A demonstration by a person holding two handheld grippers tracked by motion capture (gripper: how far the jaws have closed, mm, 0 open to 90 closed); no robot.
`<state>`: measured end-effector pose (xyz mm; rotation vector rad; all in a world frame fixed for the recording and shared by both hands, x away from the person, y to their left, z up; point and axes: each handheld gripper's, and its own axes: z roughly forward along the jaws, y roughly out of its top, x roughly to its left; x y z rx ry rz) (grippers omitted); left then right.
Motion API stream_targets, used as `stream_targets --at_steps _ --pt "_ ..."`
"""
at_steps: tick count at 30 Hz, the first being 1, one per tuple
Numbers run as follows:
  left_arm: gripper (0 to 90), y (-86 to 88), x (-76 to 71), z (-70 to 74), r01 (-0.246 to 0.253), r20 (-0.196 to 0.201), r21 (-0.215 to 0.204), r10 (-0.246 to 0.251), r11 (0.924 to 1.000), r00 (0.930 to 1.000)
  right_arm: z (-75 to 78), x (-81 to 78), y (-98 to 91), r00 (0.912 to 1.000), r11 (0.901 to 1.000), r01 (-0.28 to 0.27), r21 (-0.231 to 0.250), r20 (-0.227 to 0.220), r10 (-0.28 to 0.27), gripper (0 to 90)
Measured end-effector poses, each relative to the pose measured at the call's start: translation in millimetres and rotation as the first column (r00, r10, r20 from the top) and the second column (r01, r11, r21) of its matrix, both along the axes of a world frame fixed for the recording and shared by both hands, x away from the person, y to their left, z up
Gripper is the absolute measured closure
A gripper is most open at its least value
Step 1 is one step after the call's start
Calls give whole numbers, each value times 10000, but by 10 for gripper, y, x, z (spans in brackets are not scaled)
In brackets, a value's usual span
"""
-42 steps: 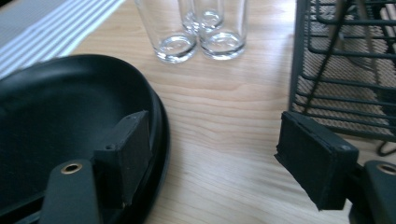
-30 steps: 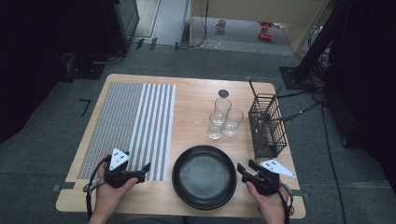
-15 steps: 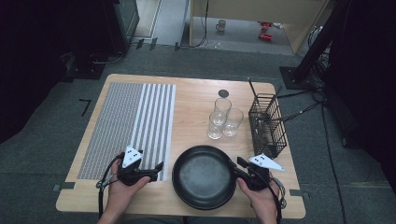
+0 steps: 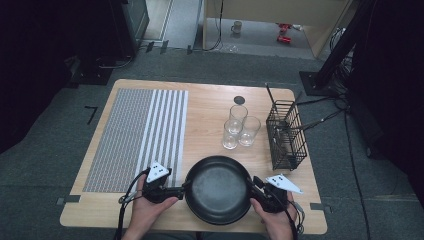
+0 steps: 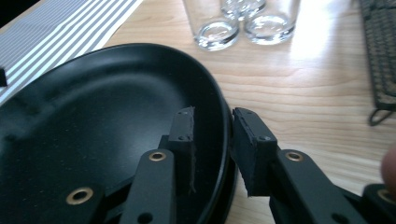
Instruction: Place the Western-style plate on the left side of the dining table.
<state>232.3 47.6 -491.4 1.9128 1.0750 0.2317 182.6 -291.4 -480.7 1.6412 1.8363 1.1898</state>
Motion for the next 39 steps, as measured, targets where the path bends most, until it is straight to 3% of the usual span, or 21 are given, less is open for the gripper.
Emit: stream_targets --at_steps 3,7,15,23,27,36,39 --pt "238 -29 -36 -39 -68 -139 -111 66 9999 9999 -4 -18 -23 9998 9995 100 285 154 -105 708" --pt "298 -104 -90 -68 247 -213 -109 -249 9996 9995 -32 -47 -68 9993 9975 235 670 276 -254 753" --pt "426 -176 -173 -108 633 -188 60 -631 9980 9978 -37 -80 -102 9988 9960 452 771 161 -466 824" --pt "437 -150 -175 -119 709 -189 -86 -711 9974 9973 -75 -80 -68 9996 9931 251 1142 71 -261 844" --pt "439 -138 -171 -126 764 -188 -162 -767 9969 9969 -81 -88 -67 9981 9927 600 1049 88 -613 838" --pt "449 -92 -165 -192 810 -268 -838 -835 9932 9961 -94 -83 -88 9986 9903 524 1287 -83 -517 836" --pt "446 -86 -170 -214 820 -145 -957 -837 9920 9964 -98 -81 -114 9994 9815 329 1888 -132 -309 841"
